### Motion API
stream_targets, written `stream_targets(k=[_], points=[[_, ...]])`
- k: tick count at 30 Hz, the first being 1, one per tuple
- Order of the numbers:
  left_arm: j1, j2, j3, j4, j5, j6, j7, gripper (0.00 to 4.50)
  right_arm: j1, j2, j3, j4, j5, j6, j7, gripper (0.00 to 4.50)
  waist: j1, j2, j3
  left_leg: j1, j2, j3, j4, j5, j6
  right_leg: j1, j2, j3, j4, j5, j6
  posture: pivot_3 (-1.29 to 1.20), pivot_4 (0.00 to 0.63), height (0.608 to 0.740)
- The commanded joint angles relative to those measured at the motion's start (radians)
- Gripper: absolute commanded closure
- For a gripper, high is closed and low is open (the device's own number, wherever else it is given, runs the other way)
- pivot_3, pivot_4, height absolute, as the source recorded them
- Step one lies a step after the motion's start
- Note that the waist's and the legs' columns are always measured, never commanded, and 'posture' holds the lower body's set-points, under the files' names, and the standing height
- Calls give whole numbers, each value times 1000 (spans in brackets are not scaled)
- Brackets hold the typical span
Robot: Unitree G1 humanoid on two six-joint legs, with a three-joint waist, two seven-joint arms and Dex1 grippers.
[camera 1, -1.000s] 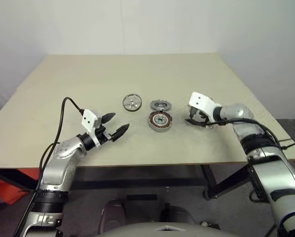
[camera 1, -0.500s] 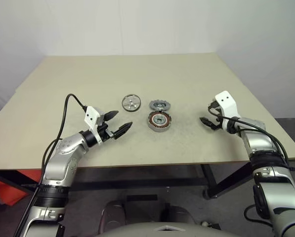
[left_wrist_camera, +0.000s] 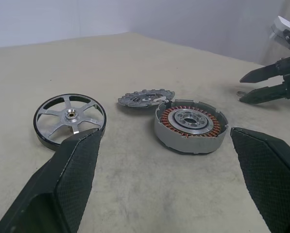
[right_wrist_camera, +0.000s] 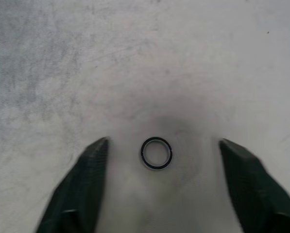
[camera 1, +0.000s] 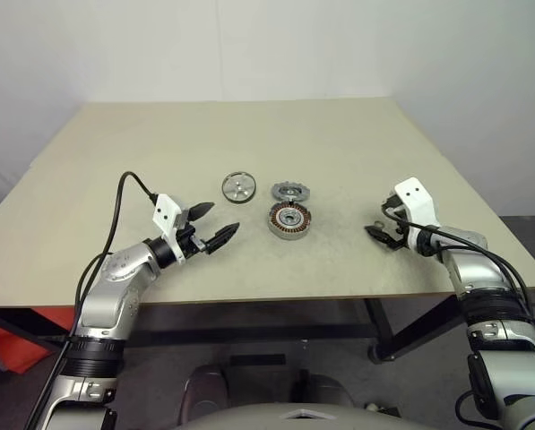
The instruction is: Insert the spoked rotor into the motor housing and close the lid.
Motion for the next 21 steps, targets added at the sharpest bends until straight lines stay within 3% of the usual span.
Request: stream_targets(k=[1,3,21], points=[[-15,16,-6,-21,12,-18,-12,0,5,-13,-21,-12,13,25,-10,1748,0,0,0,0,0,0,0,0,0,0,0,0,0,0,0,0,0,740],[-16,14,-7,-22,13,-18,-13,0,8,-12,-17,-16,18,33,-9,2435,0,0,0,0,0,0,0,0,0,1,0,0,0,0,0,0,0,740],[-7,14,-4,-40,25,-17,-13,0,-5,5,-32,34,92,143,21,2435,0,0,0,1,0,0,-2,0,0,1,0,0,-2,-1,1,0,0,740]])
